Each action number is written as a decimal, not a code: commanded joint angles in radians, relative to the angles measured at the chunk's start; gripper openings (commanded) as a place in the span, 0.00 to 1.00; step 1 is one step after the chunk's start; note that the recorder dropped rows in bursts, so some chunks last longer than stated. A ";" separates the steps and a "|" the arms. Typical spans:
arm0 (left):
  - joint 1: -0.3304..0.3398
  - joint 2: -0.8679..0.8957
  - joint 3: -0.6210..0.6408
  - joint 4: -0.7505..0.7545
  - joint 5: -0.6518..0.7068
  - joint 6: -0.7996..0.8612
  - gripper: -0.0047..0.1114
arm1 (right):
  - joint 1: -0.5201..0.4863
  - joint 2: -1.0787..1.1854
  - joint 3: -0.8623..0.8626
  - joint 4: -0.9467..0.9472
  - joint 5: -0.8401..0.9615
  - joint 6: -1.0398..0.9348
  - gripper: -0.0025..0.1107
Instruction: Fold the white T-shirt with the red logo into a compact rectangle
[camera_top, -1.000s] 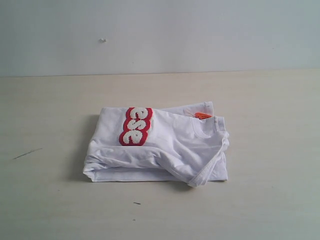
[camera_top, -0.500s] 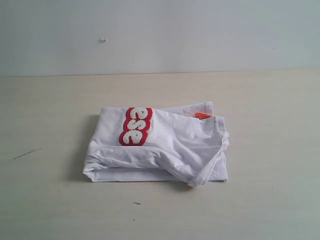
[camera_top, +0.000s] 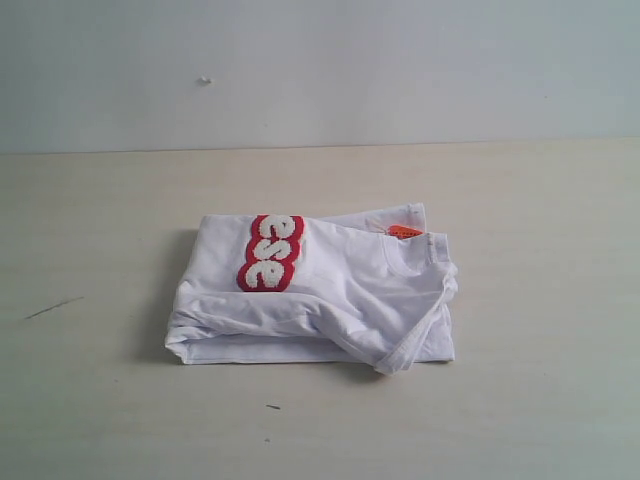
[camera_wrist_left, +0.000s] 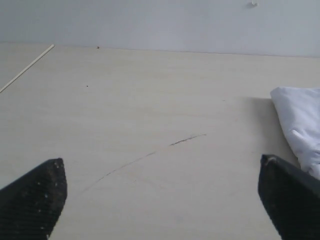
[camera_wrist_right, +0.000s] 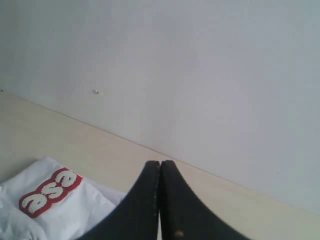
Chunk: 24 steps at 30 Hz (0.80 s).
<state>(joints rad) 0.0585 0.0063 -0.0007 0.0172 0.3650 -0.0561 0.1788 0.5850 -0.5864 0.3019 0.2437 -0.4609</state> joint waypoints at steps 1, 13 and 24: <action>0.002 -0.006 0.001 -0.002 -0.023 -0.004 0.93 | -0.006 -0.002 0.003 0.004 -0.007 -0.001 0.02; 0.002 -0.006 0.001 -0.002 -0.023 -0.004 0.93 | -0.006 -0.002 0.003 0.004 -0.007 -0.001 0.02; 0.002 -0.006 0.001 -0.002 -0.023 -0.004 0.93 | -0.193 -0.225 0.156 -0.015 0.138 0.050 0.02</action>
<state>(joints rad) 0.0585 0.0063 -0.0007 0.0172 0.3631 -0.0561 0.0360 0.4328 -0.4880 0.2944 0.3834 -0.4193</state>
